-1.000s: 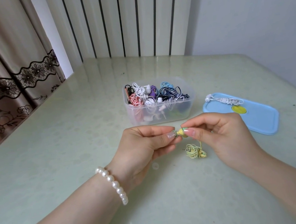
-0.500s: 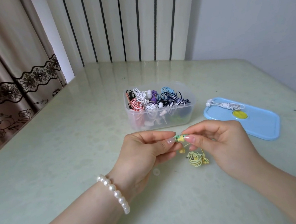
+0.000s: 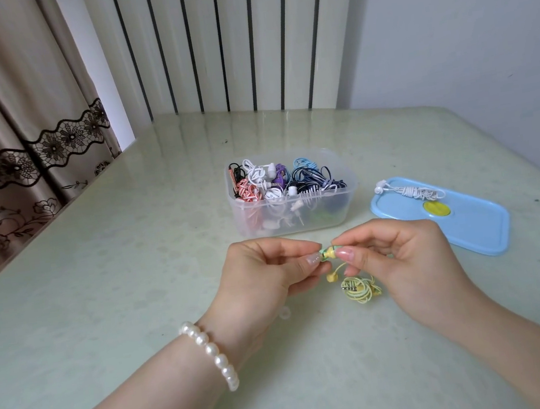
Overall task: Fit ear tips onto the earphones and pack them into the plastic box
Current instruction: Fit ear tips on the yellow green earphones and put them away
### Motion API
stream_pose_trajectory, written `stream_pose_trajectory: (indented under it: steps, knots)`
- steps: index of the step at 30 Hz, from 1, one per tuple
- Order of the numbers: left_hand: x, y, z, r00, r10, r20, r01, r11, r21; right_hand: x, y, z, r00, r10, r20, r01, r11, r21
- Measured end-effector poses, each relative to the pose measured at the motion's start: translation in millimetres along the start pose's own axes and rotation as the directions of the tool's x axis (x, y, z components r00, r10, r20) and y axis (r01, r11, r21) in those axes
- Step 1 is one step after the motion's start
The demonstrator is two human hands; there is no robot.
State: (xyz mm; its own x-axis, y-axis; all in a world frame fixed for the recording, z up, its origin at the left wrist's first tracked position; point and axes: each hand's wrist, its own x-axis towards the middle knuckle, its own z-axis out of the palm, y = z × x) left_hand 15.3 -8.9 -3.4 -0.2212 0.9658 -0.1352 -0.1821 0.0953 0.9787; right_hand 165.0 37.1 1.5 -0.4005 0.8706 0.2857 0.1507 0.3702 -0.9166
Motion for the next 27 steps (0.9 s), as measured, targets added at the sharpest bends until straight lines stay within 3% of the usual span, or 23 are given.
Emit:
stream_pose_trajectory:
  steps: [11, 27]
  knots:
    - [-4.1, 2.7, 2.7, 0.999, -0.008, -0.034, 0.010, 0.999, 0.051, -0.5, 0.0, 0.7, 0.999, 0.032, -0.038, -0.035, 0.995, -0.090]
    - [-1.2, -0.1, 2.1, 0.999, -0.025, 0.039, 0.030, 0.992, -0.122, -1.5, -0.2, 4.1, 0.997, -0.003, -0.076, -0.007, 0.992, -0.126]
